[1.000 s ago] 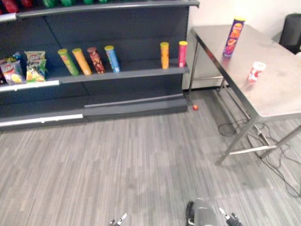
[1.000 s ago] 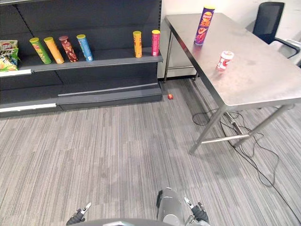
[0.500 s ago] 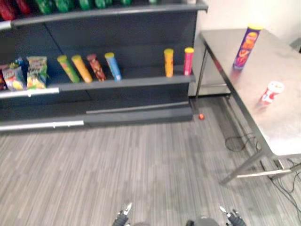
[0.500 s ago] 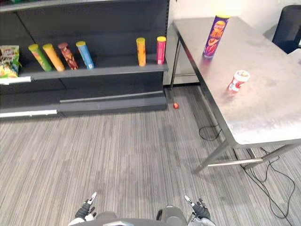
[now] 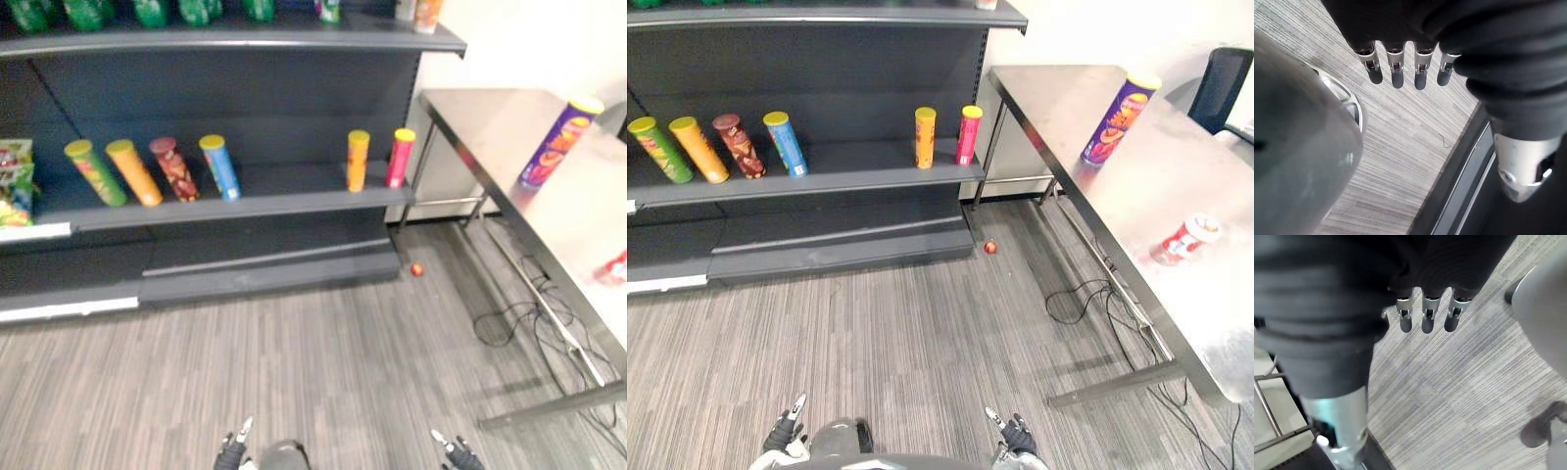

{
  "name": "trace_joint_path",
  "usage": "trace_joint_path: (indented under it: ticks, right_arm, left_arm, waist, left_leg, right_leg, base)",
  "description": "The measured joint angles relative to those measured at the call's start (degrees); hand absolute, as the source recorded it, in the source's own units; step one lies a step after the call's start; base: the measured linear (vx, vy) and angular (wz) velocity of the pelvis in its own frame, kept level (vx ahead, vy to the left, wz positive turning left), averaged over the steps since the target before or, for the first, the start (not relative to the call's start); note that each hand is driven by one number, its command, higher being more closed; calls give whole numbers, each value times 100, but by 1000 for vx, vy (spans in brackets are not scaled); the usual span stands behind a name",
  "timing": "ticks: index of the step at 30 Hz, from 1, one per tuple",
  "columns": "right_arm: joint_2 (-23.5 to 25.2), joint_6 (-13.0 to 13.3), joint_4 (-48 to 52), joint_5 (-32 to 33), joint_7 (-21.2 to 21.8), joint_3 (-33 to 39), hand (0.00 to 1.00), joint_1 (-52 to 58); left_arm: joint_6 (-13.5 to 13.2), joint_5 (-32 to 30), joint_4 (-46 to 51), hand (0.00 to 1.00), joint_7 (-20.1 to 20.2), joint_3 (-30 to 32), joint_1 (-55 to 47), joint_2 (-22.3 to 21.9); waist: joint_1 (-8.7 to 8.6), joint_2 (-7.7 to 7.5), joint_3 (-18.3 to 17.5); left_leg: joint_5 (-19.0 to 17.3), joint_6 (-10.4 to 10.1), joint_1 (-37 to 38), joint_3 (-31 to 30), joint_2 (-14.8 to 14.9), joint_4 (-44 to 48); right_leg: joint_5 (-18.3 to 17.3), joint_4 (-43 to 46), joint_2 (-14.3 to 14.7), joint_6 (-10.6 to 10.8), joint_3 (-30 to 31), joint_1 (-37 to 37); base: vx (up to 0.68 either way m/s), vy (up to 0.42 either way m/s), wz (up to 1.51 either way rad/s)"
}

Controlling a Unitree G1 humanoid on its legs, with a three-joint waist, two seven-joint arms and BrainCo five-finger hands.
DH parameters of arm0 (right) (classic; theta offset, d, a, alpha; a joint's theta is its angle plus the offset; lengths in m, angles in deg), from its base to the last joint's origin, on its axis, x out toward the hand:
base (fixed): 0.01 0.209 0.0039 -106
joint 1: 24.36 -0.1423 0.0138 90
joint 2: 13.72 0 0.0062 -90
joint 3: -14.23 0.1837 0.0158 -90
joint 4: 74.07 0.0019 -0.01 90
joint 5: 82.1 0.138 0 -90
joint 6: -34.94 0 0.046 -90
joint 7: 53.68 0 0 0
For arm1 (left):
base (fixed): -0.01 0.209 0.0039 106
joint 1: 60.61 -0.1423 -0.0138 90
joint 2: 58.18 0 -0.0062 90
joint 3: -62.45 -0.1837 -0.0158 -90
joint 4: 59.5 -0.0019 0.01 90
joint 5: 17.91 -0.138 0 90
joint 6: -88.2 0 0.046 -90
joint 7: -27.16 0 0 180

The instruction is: Put the gum and the chips on the shelf.

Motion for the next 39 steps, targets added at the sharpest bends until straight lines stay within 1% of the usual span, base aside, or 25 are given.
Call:
trace_joint_path:
  ticks: [2, 4, 6, 7, 8, 9, 10, 11, 12, 13, 14, 15, 16, 17, 18, 19, 21, 23, 24, 25, 27, 29, 31, 34, 39]
  right_arm:
    - [-39, -10, -151, -44, 11, 302, 0, 21]
    - [-147, -10, -184, -41, 8, 463, 0, 35]
    - [-260, -16, -207, -38, 5, 519, 0, 96]
    - [-269, -16, -215, -34, -1, 503, 0, 111]
    - [-269, -14, -211, -33, -7, 470, 0, 112]
    - [-294, -1, -164, 29, -18, 348, 0, 141]
    - [-343, 1, -100, 40, -24, 173, 0, 118]
    - [-362, 6, -28, 40, -21, 69, 0, 119]
    - [-414, 15, -6, 36, -12, -67, 0, 159]
    - [-560, 22, -8, 36, -12, -118, 0, 101]
    - [-614, 28, 18, 38, -13, -117, 0, 22]
    - [-666, 34, 58, 50, -18, -117, 0, -102]
    - [-669, 29, 57, 50, -22, -162, 0, -156]
    - [-532, 42, 67, 52, -20, -305, 0, -251]
    - [-535, 44, 52, 49, -18, -328, 0, -296]
    - [-595, 44, 37, 54, -50, -310, 0, -384]
    - [-607, 34, -76, 51, -43, -318, 0, -324]
    - [-621, 23, -88, 57, -29, -328, 0, -223]
    - [-644, 23, -88, 55, -16, -347, 0, -229]
    - [-645, 22, -89, 58, 2, -373, 0, -232]
    - [-650, 18, -96, 57, 17, -429, 0, -228]
    - [-647, 16, -120, 55, 26, -451, 0, -227]
    - [-671, 14, -142, 57, 77, -447, 0, -232]
    - [-689, 14, -187, 59, 102, -440, 0, -249]
    - [-696, 3, -207, 59, 108, -305, 0, -248]
  left_arm:
    - [41, -56, -182, 0, -2, -355, -29, 77]
    - [50, -59, -223, 0, -3, -631, -43, 79]
    - [51, -64, -231, 0, -21, -997, -96, 129]
    - [56, -63, -282, 0, -26, -1190, -122, 210]
    - [62, -65, -322, 0, -26, -1280, -128, 246]
    - [80, -64, -330, 0, -29, -1415, -130, 277]
    - [87, -72, -339, 0, -26, -1495, -134, 284]
    - [91, -100, -352, 0, -26, -1504, -125, 275]
    - [97, -199, -390, 0, -24, -1520, -84, 243]
    - [94, -288, -410, 0, -3, -1531, -82, 148]
    - [96, -292, -415, 0, -1, -1547, -29, 106]
    - [132, -301, -459, 0, -12, -1577, 99, 9]
    - [146, -294, -479, 0, -13, -1569, 133, 28]
    - [153, -305, -510, 0, 5, -1512, 187, 267]
    - [163, -337, -543, 0, -1, -1496, 259, 286]
    - [172, -415, -571, 0, 6, -1494, 324, 214]
    - [168, -501, -559, 0, 82, -1489, 352, 207]
    - [174, -497, -555, 0, 87, -1451, 350, 180]
    - [176, -495, -554, 0, 87, -1439, 351, 176]
    - [179, -495, -552, 0, 88, -1420, 351, 168]
    - [210, -494, -551, 0, 94, -1297, 335, 111]
    - [207, -488, -538, 0, 109, -1259, 300, 47]
    - [214, -476, -512, 0, 127, -1251, 291, 41]
    - [213, -481, -421, 0, 122, -1283, 236, 44]
    - [214, -499, -422, 0, 90, -1371, 239, 46]
  waist:
    - [0, 56, -238]
    - [-3, 147, -267]
    - [-75, 307, -219]
    - [-157, 331, -196]
    - [-193, 332, -195]
    - [-256, 332, -185]
    - [-317, 310, -130]
    - [-338, 264, -86]
    - [-326, 294, -104]
    - [-343, 498, -48]
    - [-357, 583, 13]
    - [-429, 736, 202]
    - [-426, 749, 231]
    - [-391, 325, 419]
    - [-364, 311, 511]
    - [-339, 461, 601]
    - [-338, 462, 679]
    - [-330, 464, 684]
    - [-326, 463, 684]
    - [-321, 467, 683]
    - [-313, 557, 663]
    - [-310, 590, 604]
    - [-311, 621, 591]
    - [-309, 629, 588]
    - [-319, 674, 594]
  left_leg:
    - [5, 23, 261, -4, -293, -323]
    - [23, 53, 673, 24, -433, -724]
    - [28, 122, 1179, 170, -509, -1059]
    - [15, 143, 1459, 188, -496, -1192]
    - [15, 142, 1599, 199, -490, -1252]
    - [15, 141, 1891, 290, -483, -1365]
    - [11, 133, 2132, 338, -486, -1394]
    - [6, 118, 2233, 345, -496, -1382]
    - [25, 97, 2353, 309, -505, -1446]
    - [144, -4, 2490, 244, -350, -1700]
    - [184, -57, 2595, 287, -250, -1820]
    - [218, -94, 2649, 368, -77, -1885]
    - [247, -148, 2651, 461, 35, -1847]
    - [210, -319, 2664, 586, -72, -1709]
    - [83, -510, 2720, 534, -53, -1735]
    - [-23, -641, 2750, 281, -11, -1924]
    - [64, -624, 2852, 190, -125, -2386]
    - [254, -712, 3007, 193, -176, -2576]
    - [256, -711, 3000, 203, -188, -2583]
    - [265, -702, 2991, 211, -185, -2576]
    - [301, -689, 2981, 291, -113, -2532]
    - [306, -683, 2871, 314, -110, -2473]
    - [325, -663, 2763, 341, -183, -2424]
    - [372, -639, 2711, 408, -267, -2424]
    - [457, -658, 2714, 547, -369, -2430]
  right_leg:
    - [486, 266, -136, -33, 275, -234]
    - [887, 1018, -150, -107, 538, -593]
    - [1185, 2291, -92, -126, 627, -1148]
    - [1043, 3034, 45, -256, 369, -1431]
    - [840, 3371, 79, -280, 163, -1578]
    - [286, 3865, 127, -408, -380, -1879]
    - [-181, 3970, 108, -429, -993, -2095]
    - [-284, 3969, 96, -529, -1286, -2122]
    - [-234, 3826, 132, -512, -1524, -1911]
    - [-53, 3897, 174, -695, -1849, -1919]
    - [180, 4105, 136, -789, -2008, -2078]
    - [-441, 4296, 124, -700, -2359, -2310]
    - [-894, 3793, 213, -578, -2550, -2303]
    - [-579, 1868, 341, -884, -3083, -1969]
    - [-762, 1737, 412, -956, -3162, -1831]
    - [-715, 1635, 670, -1027, -3131, -1823]
    - [-718, 1594, 831, -1032, -3164, -1716]
    - [-718, 1570, 836, -1031, -3184, -1678]
    - [-717, 1511, 841, -1028, -3183, -1667]
    - [-682, 1360, 877, -969, -3180, -1607]
    - [-375, 569, 1124, -693, -3158, -1288]
    - [-148, 158, 1222, -634, -3123, -1213]
    - [127, -222, 1254, -573, -3064, -1176]
    - [277, -402, 1246, -553, -2997, -1181]
    - [292, -372, 1190, -540, -2825, -1275]
  base:
    - [324, 211, -33]
    - [316, 172, -36]
    - [261, 97, -35]
    - [212, 22, -26]
    - [187, -44, -26]
    - [176, -102, -35]
    - [174, -126, -39]
    - [222, -148, -41]
    - [198, -144, -46]
    - [205, -138, -50]
    - [158, -161, -50]
    - [135, -156, -44]
    - [196, -300, -69]
    - [120, -221, -64]
    - [145, -258, -83]
    - [75, -100, -56]
    - [78, -76, -27]
    - [109, -15, 3]
    - [105, 6, -1]
    - [21, 15, -5]
    - [-17, 65, -10]
    - [-29, 98, -13]
    - [-14, 132, -14]
    - [-2, 90, -12]
    - [5, 58, -18]
